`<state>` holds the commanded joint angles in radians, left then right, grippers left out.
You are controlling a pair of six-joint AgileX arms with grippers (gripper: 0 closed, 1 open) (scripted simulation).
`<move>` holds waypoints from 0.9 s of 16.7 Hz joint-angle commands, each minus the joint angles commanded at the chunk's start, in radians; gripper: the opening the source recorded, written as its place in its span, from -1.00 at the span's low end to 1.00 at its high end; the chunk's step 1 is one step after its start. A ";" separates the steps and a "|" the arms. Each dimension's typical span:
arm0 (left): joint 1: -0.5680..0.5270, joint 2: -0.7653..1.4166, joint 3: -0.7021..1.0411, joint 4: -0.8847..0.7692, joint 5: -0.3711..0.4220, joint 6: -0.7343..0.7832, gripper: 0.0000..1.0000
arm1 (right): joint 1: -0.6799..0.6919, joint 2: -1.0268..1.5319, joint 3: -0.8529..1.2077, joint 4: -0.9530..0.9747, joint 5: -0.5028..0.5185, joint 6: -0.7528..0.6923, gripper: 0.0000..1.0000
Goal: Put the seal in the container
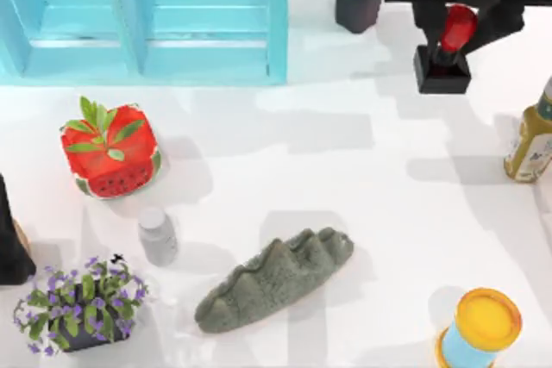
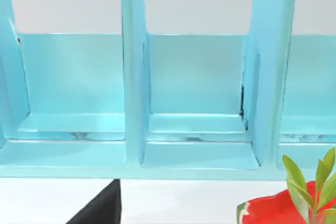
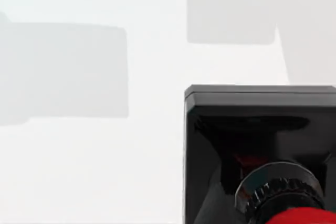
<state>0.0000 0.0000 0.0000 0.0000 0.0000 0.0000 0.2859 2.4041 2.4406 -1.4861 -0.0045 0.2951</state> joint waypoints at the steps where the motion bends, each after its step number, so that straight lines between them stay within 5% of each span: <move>1: 0.000 0.000 0.000 0.000 0.000 0.000 1.00 | -0.001 0.010 0.031 -0.029 0.019 0.004 -1.00; 9: 0.000 0.000 0.000 0.000 0.000 0.000 1.00 | -0.017 0.017 0.054 -0.044 0.034 0.005 -1.00; 15: 0.000 0.000 0.000 0.000 0.000 0.000 1.00 | -0.278 -0.147 -0.118 0.078 -0.027 -0.105 -1.00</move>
<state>0.0000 0.0000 0.0000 0.0000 0.0000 0.0000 0.0079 2.2569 2.3221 -1.4084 -0.0313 0.1896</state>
